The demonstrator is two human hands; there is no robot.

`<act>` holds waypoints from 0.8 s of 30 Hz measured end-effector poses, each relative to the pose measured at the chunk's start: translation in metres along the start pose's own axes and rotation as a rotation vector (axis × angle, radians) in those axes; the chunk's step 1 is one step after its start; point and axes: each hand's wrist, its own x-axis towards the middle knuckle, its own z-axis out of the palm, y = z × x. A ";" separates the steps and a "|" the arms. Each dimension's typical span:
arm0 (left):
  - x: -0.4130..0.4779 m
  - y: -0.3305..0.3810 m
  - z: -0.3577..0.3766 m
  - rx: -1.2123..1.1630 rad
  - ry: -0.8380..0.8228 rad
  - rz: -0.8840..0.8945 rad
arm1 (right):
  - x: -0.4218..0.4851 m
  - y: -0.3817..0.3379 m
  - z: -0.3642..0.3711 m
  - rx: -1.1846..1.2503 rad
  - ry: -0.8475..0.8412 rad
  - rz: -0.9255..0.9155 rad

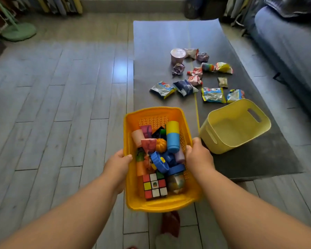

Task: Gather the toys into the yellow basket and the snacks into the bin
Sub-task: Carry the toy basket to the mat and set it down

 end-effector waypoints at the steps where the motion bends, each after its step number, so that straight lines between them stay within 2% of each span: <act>1: 0.015 -0.001 0.005 -0.016 0.006 -0.018 | 0.013 0.002 0.006 0.002 -0.014 0.007; 10: 0.115 -0.005 0.041 0.052 0.051 -0.125 | 0.095 0.017 0.048 -0.028 -0.093 0.117; 20: 0.122 -0.009 0.041 0.040 0.068 -0.157 | 0.104 0.020 0.063 0.021 -0.134 0.163; 24: 0.116 0.000 0.040 0.106 0.028 -0.108 | 0.100 0.016 0.059 0.067 -0.154 0.174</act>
